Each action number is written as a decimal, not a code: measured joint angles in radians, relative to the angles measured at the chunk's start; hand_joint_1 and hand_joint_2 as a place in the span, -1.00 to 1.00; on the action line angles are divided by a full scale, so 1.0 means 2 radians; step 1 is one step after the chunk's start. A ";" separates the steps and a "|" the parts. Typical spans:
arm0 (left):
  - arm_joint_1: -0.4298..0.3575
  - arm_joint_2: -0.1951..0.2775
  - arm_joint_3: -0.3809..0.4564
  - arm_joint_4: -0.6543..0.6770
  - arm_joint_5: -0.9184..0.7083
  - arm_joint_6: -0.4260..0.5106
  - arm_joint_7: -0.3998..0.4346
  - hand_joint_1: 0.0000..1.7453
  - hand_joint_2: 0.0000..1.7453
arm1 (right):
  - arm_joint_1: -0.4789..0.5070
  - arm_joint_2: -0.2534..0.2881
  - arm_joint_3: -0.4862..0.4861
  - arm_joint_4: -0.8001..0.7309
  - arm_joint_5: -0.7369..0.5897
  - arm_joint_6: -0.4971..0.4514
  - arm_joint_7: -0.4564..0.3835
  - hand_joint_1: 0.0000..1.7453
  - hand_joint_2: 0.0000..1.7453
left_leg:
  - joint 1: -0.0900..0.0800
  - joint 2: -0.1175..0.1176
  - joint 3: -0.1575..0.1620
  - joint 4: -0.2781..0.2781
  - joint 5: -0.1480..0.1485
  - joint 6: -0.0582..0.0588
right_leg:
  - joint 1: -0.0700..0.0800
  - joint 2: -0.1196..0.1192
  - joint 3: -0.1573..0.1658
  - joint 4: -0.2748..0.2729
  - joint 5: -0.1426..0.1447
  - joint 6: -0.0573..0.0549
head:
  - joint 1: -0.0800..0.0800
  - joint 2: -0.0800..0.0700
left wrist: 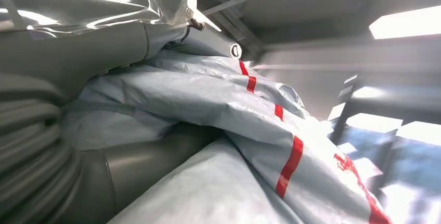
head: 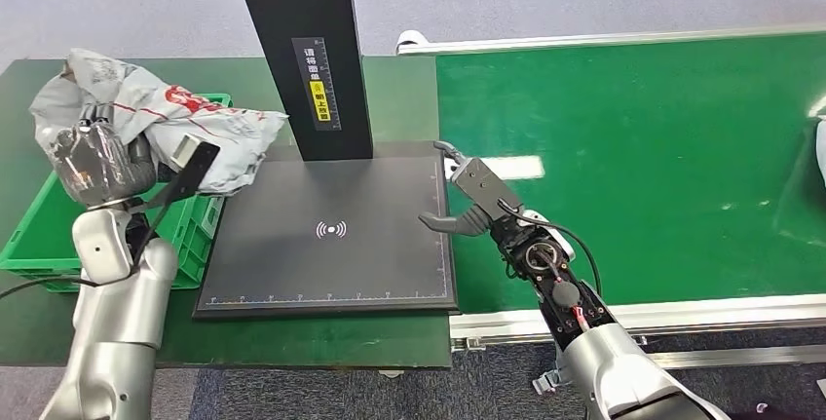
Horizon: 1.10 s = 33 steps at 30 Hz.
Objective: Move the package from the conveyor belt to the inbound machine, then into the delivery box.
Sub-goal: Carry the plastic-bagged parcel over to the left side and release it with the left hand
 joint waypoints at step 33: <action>-0.048 0.023 0.091 0.151 0.158 0.001 -0.221 -1.00 1.00 | -0.009 0.000 0.030 0.006 0.002 0.005 -0.001 -1.00 1.00 | 0.000 -0.002 -0.001 0.000 0.000 0.000 | 0.000 -0.001 0.000 -0.001 0.000 0.001 | 0.000 0.000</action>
